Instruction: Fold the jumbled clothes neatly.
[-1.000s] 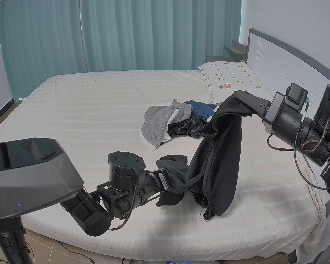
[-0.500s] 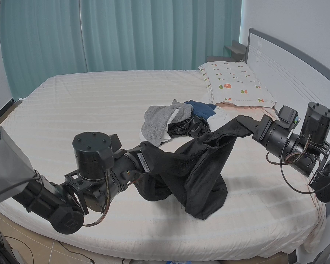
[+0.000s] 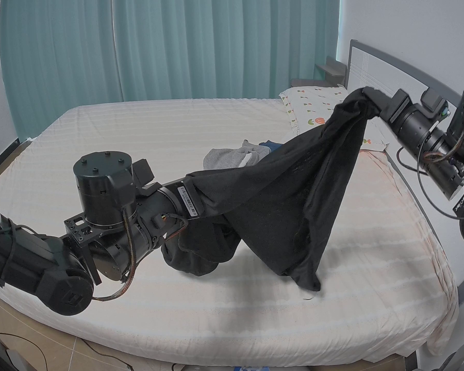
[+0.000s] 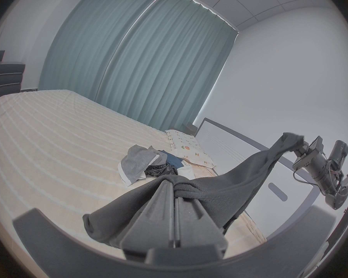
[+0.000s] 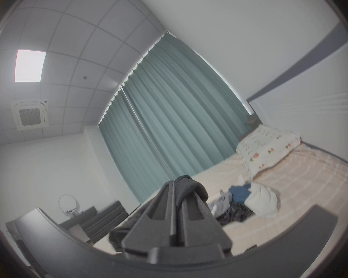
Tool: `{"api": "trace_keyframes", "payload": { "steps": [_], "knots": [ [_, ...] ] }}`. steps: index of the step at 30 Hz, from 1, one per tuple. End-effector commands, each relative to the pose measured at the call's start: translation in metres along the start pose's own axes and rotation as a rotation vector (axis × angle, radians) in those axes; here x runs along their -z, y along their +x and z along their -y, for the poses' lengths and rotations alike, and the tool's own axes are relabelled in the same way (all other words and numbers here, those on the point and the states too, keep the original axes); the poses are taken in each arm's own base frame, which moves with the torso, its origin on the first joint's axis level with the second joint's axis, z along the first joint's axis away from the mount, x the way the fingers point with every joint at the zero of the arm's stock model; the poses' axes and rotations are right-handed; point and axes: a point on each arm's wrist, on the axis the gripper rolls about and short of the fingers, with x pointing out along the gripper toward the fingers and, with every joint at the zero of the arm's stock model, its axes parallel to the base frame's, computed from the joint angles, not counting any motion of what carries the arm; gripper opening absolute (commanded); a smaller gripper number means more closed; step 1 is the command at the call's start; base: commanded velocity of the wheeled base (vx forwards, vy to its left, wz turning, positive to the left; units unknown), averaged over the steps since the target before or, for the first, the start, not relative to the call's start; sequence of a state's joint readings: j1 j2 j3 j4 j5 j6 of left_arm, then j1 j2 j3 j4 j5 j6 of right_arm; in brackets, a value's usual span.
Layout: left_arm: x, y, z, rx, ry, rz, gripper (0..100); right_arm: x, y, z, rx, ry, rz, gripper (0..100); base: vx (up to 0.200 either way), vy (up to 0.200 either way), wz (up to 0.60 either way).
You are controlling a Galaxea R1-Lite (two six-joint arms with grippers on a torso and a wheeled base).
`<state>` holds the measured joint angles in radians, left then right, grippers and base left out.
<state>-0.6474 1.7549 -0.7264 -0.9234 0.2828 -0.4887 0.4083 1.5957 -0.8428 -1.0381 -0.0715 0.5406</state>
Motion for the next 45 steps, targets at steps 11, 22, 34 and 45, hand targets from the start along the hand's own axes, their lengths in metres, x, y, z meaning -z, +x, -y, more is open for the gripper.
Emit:
{"api": "trace_keyframes", "payload": {
  "steps": [11, 22, 34, 45],
  "knots": [
    [0.035, -0.009, -0.011, -0.041, -0.155, -0.133, 0, 0.059, -0.022, 0.034, 0.135, 0.076, -0.234, 0, 0.0, 0.0, 0.0],
    [0.059, -0.008, -0.021, -0.089, -0.179, -0.208, 0, 0.079, -0.032, 0.036, 0.156, 0.121, -0.315, 0, -0.036, 0.0, 0.0],
    [0.065, -0.017, -0.028, -0.082, -0.185, -0.213, 0, 0.086, -0.034, 0.037, 0.163, 0.121, -0.342, 0, -0.1, 0.0, 0.0],
    [0.067, -0.019, -0.026, -0.08, -0.195, -0.219, 0, 0.089, -0.034, 0.036, 0.158, 0.121, -0.352, 0, 0.0, 0.0, 0.0]
  ]
}}
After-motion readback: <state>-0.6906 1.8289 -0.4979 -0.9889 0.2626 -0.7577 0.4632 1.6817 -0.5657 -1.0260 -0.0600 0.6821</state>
